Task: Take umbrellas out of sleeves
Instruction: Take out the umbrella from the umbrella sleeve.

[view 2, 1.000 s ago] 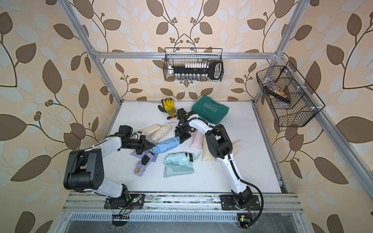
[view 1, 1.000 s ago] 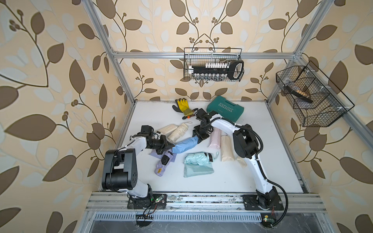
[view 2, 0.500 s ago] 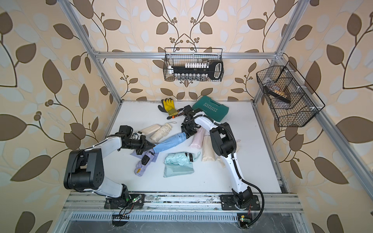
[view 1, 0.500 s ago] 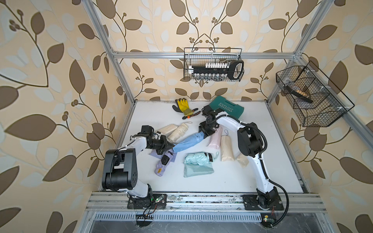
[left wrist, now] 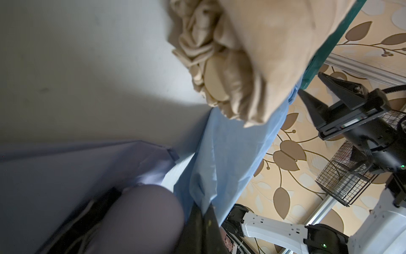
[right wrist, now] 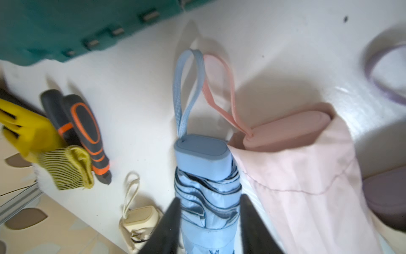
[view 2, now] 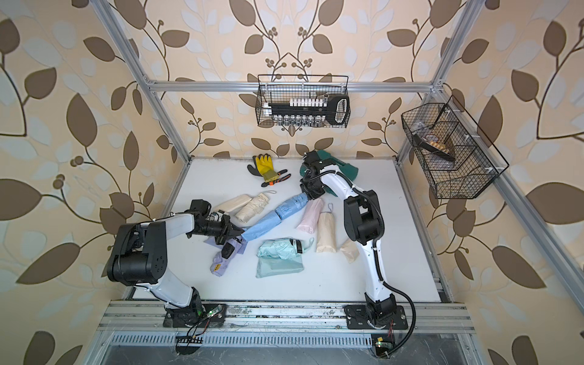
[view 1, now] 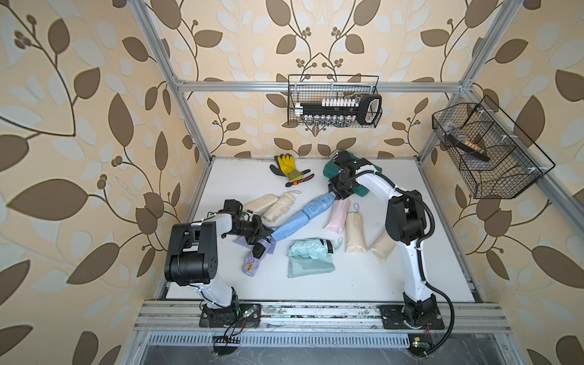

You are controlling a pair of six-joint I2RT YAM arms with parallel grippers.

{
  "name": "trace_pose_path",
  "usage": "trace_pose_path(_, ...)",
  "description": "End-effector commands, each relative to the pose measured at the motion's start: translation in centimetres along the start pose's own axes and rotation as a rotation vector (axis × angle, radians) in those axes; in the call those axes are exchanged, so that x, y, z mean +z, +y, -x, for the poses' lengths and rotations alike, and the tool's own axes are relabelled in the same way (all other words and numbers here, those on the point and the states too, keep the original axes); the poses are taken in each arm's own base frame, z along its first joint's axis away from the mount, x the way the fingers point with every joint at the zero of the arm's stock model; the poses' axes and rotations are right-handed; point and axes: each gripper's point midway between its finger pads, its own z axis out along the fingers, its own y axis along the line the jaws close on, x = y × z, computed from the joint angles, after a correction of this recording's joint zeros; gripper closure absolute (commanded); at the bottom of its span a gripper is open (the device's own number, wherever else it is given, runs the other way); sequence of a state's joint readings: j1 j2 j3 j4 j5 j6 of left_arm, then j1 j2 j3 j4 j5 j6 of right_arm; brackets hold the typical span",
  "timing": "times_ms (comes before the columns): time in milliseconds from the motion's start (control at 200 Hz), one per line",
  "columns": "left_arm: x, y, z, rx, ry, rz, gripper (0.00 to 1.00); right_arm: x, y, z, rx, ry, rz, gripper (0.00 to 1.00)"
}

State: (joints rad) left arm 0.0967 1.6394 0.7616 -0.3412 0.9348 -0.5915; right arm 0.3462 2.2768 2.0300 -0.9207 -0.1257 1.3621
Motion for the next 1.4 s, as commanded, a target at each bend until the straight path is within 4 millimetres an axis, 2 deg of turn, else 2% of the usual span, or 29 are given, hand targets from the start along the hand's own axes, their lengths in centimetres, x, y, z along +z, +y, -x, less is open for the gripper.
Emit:
trace_pose_path(0,0.6,0.4,0.0,-0.009,0.007,-0.001,1.00,-3.9,1.5,1.8,-0.024,-0.060,0.069,0.71)
trace_pose_path(80,0.7,0.5,0.3,-0.019,0.002,-0.001,1.00,-4.9,1.9,2.4,-0.032,-0.067,0.095,0.71)
trace_pose_path(135,0.8,0.5,0.5,-0.023,0.001,-0.001,1.00,-4.6,2.2,2.4,-0.043,-0.048,0.110,0.71)
trace_pose_path(245,0.9,0.3,0.8,-0.027,0.004,-0.001,1.00,-3.3,2.4,1.1,-0.067,0.030,0.116,0.71)
trace_pose_path(335,0.7,0.2,0.9,-0.022,-0.004,0.009,1.00,-3.3,2.6,-0.1,-0.140,0.059,0.140,0.70)
trace_pose_path(365,0.6,0.2,0.9,-0.019,-0.006,0.017,0.89,-3.8,2.8,-0.3,-0.175,0.054,0.156,0.69)
trace_pose_path(415,0.3,0.0,0.9,-0.009,-0.011,0.031,0.65,-4.5,3.0,-0.5,-0.240,0.047,0.185,0.64)
trace_pose_path(465,-0.2,-0.4,0.8,0.017,-0.024,0.039,0.58,-5.8,3.3,-0.6,-0.314,0.034,0.230,0.58)
trace_pose_path(520,-0.8,-0.8,0.8,0.048,-0.043,0.062,0.54,-7.8,3.7,-0.6,-0.421,0.008,0.307,0.44)
trace_pose_path(570,-1.4,-1.3,0.7,0.080,-0.062,0.075,0.50,-9.7,3.8,-0.6,-0.505,-0.028,0.381,0.22)
trace_pose_path(595,-1.7,-1.5,0.7,0.090,-0.068,0.079,0.48,-11.0,3.7,-0.4,-0.541,-0.056,0.411,0.04)
trace_pose_path(605,-1.8,-1.7,0.7,0.095,-0.073,0.080,0.47,-11.4,3.7,-0.3,-0.545,-0.066,0.421,0.01)
trace_pose_path(715,-2.8,-2.5,0.6,0.127,-0.104,0.093,0.41,-15.6,1.7,1.0,-0.650,-0.180,0.422,0.01)
trace_pose_path(780,-3.4,-3.0,0.6,0.148,-0.127,0.106,0.32,-17.3,-0.1,2.2,-0.657,-0.243,0.400,0.01)
trace_pose_path(825,-4.0,-3.2,0.7,0.167,-0.149,0.125,0.21,-17.9,-1.8,3.3,-0.610,-0.268,0.391,0.01)
trace_pose_path(860,-4.5,-3.5,0.7,0.185,-0.168,0.140,0.18,-18.4,-2.8,3.8,-0.585,-0.263,0.422,0.01)
trace_pose_path(880,-4.8,-3.6,0.7,0.192,-0.178,0.152,0.05,-18.7,-3.2,3.9,-0.567,-0.249,0.450,0.01)
trace_pose_path(895,-4.9,-3.6,0.7,0.195,-0.184,0.162,0.02,-18.8,-3.6,4.1,-0.548,-0.231,0.476,0.01)
trace_pose_path(955,-5.9,-4.0,0.6,0.220,-0.221,0.181,0.01,-19.4,-4.7,4.2,-0.498,-0.144,0.562,0.01)
trace_pose_path(1080,-7.2,-3.4,0.7,0.232,-0.281,0.264,0.01,-20.3,-8.1,3.7,-0.609,-0.145,0.434,0.02)
trace_pose_path(1155,-8.1,-4.1,0.4,0.270,-0.313,0.275,0.01,-21.0,-9.4,2.9,-0.660,-0.148,0.414,0.03)
trace_pose_path(1215,-8.2,-5.8,-0.1,0.336,-0.317,0.264,0.01,-21.2,-10.7,2.4,-0.676,-0.137,0.369,0.03)
trace_pose_path(1270,-7.6,-8.1,-1.2,0.425,-0.297,0.234,0.01,-20.8,-12.4,2.1,-0.672,-0.104,0.299,0.04)
trace_pose_path(1394,-3.9,-13.0,-5.0,0.615,-0.190,0.179,0.01,-19.5,-15.3,1.5,-0.659,-0.040,0.188,0.04)
